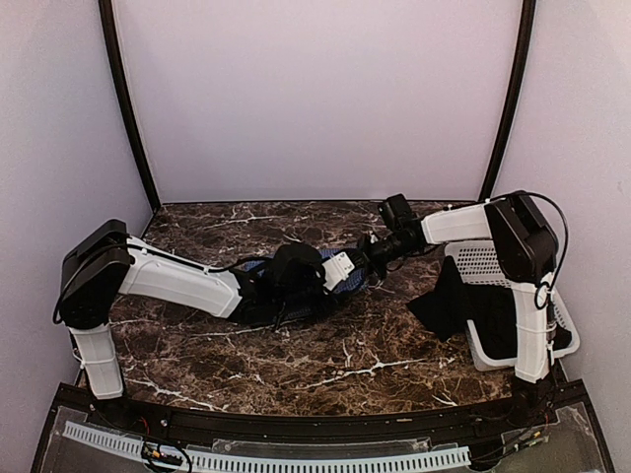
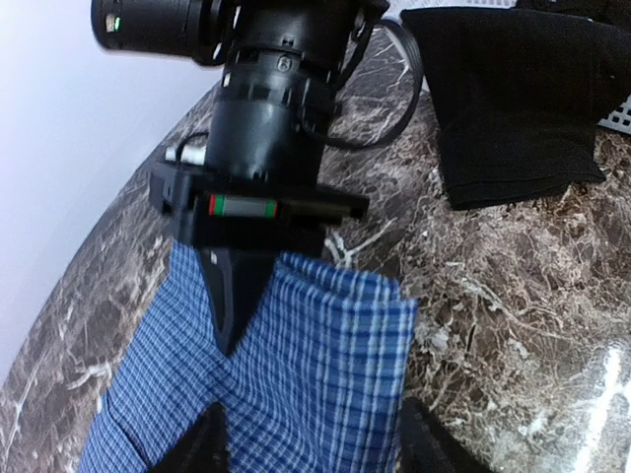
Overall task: Fold and stack the mixed laundry pile
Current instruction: Pass from the left arm to the right, then turn over the square-folded shirt at the center of the board.
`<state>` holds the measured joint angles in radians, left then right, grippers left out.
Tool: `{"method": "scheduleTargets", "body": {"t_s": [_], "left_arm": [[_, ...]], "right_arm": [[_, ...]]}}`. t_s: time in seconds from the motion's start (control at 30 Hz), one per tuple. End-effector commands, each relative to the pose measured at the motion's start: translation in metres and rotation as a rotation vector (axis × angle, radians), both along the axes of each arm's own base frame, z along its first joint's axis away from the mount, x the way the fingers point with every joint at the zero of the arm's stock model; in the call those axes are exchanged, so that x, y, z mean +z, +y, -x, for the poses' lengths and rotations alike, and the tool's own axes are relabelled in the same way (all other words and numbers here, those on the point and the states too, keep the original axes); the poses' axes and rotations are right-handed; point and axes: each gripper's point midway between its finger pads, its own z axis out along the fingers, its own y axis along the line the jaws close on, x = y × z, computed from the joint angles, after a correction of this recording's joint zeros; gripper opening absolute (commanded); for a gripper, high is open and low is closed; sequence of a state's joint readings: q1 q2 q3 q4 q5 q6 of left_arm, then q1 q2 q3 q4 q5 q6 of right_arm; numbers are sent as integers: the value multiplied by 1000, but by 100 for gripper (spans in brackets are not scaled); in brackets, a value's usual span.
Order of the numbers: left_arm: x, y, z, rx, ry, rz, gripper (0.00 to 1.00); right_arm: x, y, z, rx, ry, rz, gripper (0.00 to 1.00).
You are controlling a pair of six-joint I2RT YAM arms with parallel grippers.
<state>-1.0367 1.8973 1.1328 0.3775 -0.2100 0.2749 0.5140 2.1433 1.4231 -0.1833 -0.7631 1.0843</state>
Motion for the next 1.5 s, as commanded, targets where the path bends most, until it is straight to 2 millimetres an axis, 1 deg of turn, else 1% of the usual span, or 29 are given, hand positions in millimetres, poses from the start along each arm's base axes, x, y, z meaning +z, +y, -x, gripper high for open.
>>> {"method": "scheduleTargets", "body": {"t_s": [0.0, 0.03, 0.07, 0.1, 0.13, 0.17, 0.2, 0.23, 0.27, 0.3, 0.37, 0.47, 0.57, 0.63, 0.7, 0.77, 0.83, 0.87, 0.9, 0.97, 1.07, 1.17, 1.23, 1.27, 1.3, 1.33, 1.37, 1.4, 1.47], "left_arm": [[37, 35, -9, 156, 0, 67, 69], [42, 42, -8, 172, 11, 72, 70], [40, 51, -10, 199, 38, 82, 72], [46, 58, -11, 217, 43, 95, 72], [43, 66, -13, 244, 65, 106, 73], [49, 72, -12, 252, 73, 124, 73], [44, 78, -12, 267, 97, 132, 73], [50, 81, -11, 273, 98, 145, 74], [46, 86, -9, 285, 107, 144, 74], [50, 89, -8, 287, 106, 153, 74], [49, 95, -5, 300, 108, 151, 74], [44, 105, -3, 319, 106, 135, 74], [45, 110, -1, 322, 106, 134, 74], [44, 114, 2, 325, 106, 130, 74], [45, 116, 4, 334, 126, 152, 74], [46, 119, 5, 338, 129, 161, 74], [46, 122, 6, 346, 131, 160, 74], [45, 124, 6, 349, 133, 155, 74], [44, 127, 5, 362, 131, 150, 74], [42, 131, 4, 381, 134, 141, 74], [42, 139, 5, 409, 147, 131, 74], [49, 148, 5, 443, 161, 151, 75], [61, 157, 8, 459, 172, 188, 75], [61, 161, 10, 465, 185, 196, 75], [71, 166, 10, 471, 181, 229, 75], [71, 170, 13, 474, 197, 243, 76], [82, 176, 12, 481, 192, 278, 76], [83, 179, 14, 483, 208, 293, 76], [95, 187, 14, 497, 211, 342, 76]], "right_arm": [[25, -18, -4, 113, -175, 148, 0], [27, -24, -6, 136, -202, 193, 0], [28, -30, -9, 168, -239, 232, 0], [27, -38, -10, 212, -278, 282, 0], [27, -46, -14, 231, -302, 342, 0], [27, -55, -17, 254, -327, 393, 0], [30, -68, -25, 263, -365, 465, 0], [40, -79, -34, 262, -410, 517, 0], [49, -90, -41, 256, -442, 555, 0], [60, -101, -48, 246, -469, 582, 0], [86, -124, -64, 220, -540, 630, 0], [129, -168, -89, 166, -646, 764, 0], [176, -216, -110, 110, -740, 1018, 0], [204, -246, -116, 86, -758, 1206, 0], [230, -269, -125, 52, -787, 1369, 0], [245, -283, -134, 26, -803, 1493, 0], [246, -289, -143, 46, -808, 1603, 0], [243, -286, -147, 57, -812, 1633, 0], [234, -280, -152, 81, -810, 1658, 0], [203, -259, -161, 162, -801, 1696, 0], [146, -209, -167, 304, -809, 1687, 0], [88, -153, -166, 447, -836, 1653, 0], [55, -113, -156, 542, -860, 1617, 0], [41, -95, -149, 589, -876, 1609, 0], [30, -78, -141, 625, -890, 1595, 0], [19, -60, -131, 665, -904, 1577, 0], [10, -44, -120, 699, -918, 1563, 0], [2, -28, -109, 733, -935, 1548, 0], [-7, 0, -87, 778, -969, 1511, 0]]}}
